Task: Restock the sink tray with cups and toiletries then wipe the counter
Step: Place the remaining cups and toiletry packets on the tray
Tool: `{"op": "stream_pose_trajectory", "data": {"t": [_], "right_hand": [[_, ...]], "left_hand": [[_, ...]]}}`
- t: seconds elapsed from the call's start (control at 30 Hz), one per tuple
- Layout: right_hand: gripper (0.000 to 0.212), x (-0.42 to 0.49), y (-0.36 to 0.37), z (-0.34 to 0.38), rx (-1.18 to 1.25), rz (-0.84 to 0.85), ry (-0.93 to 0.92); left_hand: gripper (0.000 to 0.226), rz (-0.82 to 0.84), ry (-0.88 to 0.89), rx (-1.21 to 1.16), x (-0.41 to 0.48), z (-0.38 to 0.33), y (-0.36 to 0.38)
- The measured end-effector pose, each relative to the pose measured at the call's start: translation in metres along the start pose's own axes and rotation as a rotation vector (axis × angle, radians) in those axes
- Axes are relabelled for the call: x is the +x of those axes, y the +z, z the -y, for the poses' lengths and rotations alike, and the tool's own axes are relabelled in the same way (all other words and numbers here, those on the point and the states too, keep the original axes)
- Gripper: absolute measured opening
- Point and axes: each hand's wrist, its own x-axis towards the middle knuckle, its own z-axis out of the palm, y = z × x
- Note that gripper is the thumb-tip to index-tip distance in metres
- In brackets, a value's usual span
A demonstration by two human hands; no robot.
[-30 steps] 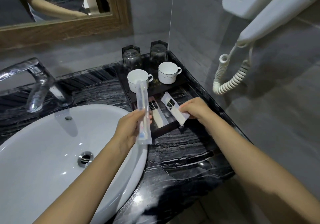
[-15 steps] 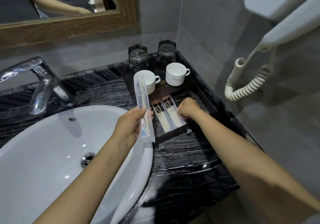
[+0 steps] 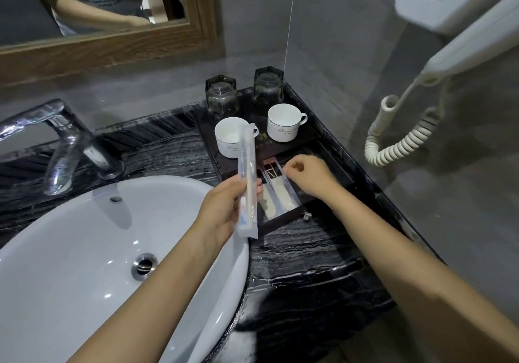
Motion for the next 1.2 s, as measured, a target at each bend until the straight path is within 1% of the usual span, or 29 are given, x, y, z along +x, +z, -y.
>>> {"op": "stream_pose_trajectory", "data": {"t": [0.07, 0.13, 0.2, 0.3, 0.4, 0.5, 0.6, 0.63, 0.73, 0.8, 0.87, 0.97, 1.2], "right_hand": [[0.021, -0.011, -0.009, 0.012, 0.292, 0.04, -0.057], [0.023, -0.017, -0.019, 0.024, 0.437, 0.086, -0.094], [0.025, -0.02, -0.027, 0.033, 0.508, 0.109, -0.121], [0.027, -0.02, -0.034, 0.036, 0.563, 0.093, -0.143], [0.027, -0.02, -0.036, 0.033, 0.593, 0.114, -0.167], [0.021, -0.019, -0.036, 0.032, 0.627, 0.107, -0.18], [0.006, -0.018, -0.04, 0.036, 0.73, 0.039, -0.137], [0.004, -0.017, -0.042, 0.038, 0.736, 0.01, -0.12], [0.012, -0.014, -0.044, 0.042, 0.724, -0.046, -0.096], [0.015, -0.013, -0.046, 0.045, 0.743, -0.06, -0.084], [0.013, -0.011, -0.047, 0.047, 0.759, -0.062, -0.078], [0.011, -0.011, -0.046, 0.046, 0.743, -0.036, -0.066], [0.009, -0.01, -0.045, 0.035, 0.77, -0.044, -0.05]], "left_hand": [[0.019, 0.053, -0.012, 0.045, -0.001, 0.001, 0.008], [0.016, 0.104, -0.028, 0.075, -0.003, 0.004, 0.016], [0.018, 0.159, -0.052, 0.086, -0.004, 0.007, 0.023], [0.02, 0.274, -0.09, 0.072, -0.006, 0.007, 0.03], [0.018, 0.344, -0.177, -0.069, -0.009, 0.004, 0.033], [0.024, 0.419, -0.271, -0.167, -0.015, 0.002, 0.033], [0.03, 0.462, -0.289, -0.177, -0.019, 0.005, 0.034], [0.032, 0.456, -0.271, -0.166, -0.019, 0.006, 0.035], [0.037, 0.391, -0.177, -0.116, -0.019, 0.008, 0.033], [0.04, 0.37, -0.12, -0.025, -0.02, 0.01, 0.03], [0.032, 0.327, -0.072, 0.086, -0.022, 0.014, 0.025], [0.02, 0.26, -0.023, 0.153, -0.026, 0.021, 0.02], [0.019, 0.183, -0.019, 0.226, -0.031, 0.028, 0.01]]}}
